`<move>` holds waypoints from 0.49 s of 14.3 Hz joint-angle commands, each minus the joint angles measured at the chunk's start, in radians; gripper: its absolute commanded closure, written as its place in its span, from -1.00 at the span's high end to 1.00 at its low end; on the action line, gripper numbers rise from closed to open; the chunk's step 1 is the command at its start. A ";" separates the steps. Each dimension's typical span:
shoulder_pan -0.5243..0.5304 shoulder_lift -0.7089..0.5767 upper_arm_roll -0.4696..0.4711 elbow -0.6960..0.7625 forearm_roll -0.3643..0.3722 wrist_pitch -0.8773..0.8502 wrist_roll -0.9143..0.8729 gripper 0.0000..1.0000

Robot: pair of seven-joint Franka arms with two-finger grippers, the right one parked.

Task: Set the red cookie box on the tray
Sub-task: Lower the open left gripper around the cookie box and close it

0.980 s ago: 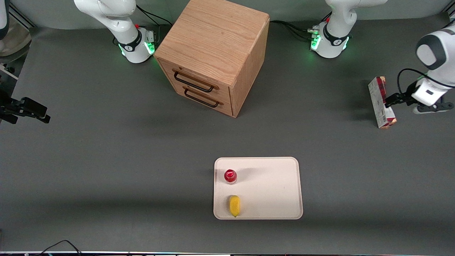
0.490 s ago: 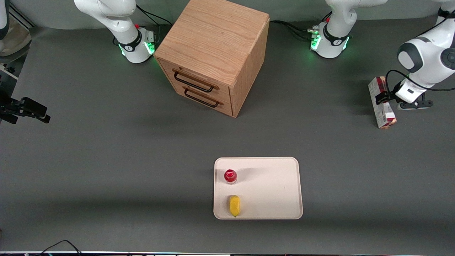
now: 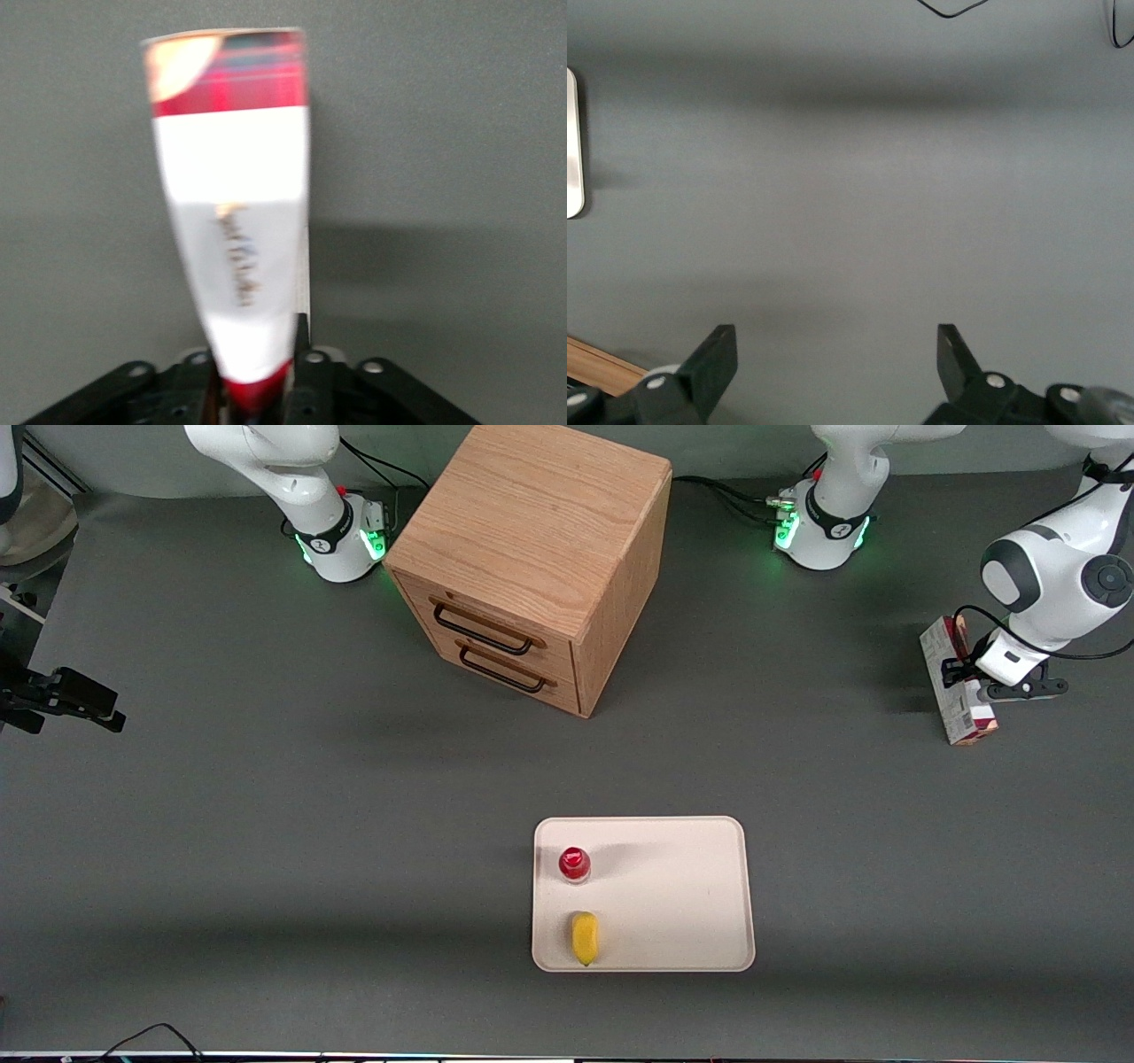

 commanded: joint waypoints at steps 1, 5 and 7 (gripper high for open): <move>-0.010 -0.015 0.005 0.006 0.002 -0.012 0.005 -1.00; -0.021 -0.061 -0.030 0.123 0.001 -0.184 -0.006 -1.00; -0.019 -0.075 -0.088 0.239 0.001 -0.330 -0.038 -1.00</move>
